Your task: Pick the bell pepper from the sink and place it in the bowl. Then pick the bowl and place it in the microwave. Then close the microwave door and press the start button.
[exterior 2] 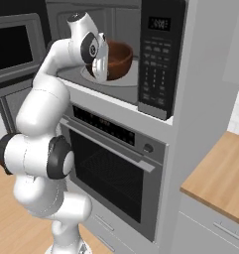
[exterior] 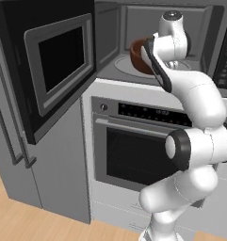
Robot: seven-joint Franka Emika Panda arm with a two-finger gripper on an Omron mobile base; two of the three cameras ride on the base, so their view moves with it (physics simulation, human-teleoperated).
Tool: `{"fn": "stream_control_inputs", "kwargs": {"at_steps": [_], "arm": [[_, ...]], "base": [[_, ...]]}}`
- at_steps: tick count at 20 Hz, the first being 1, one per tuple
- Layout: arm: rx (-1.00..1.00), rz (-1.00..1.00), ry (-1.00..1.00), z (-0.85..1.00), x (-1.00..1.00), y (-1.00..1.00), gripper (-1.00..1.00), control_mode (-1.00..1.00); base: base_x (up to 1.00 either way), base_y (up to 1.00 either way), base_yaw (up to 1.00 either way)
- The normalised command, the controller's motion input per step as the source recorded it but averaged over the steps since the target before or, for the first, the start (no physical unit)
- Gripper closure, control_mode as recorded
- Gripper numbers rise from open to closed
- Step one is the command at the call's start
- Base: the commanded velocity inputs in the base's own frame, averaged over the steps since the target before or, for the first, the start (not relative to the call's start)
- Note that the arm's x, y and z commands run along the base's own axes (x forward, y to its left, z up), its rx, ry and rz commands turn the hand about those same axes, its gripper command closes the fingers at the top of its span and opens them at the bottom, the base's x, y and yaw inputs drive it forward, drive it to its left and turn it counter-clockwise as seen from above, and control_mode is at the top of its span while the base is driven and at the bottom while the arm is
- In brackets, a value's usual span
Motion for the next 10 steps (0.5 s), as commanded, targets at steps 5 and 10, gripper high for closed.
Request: {"fn": "stream_control_inputs", "kwargs": {"at_steps": [5, 10], "arm": [[0.0, 0.0, 0.06, -0.18, 0.28, -0.08, 1.0, -1.0], [0.0, 0.0, 0.01, -0.16, 0.25, -0.11, 1.0, -1.0]], "base": [[0.0, 0.0, 0.0], [0.0, 0.0, 0.0]]}}
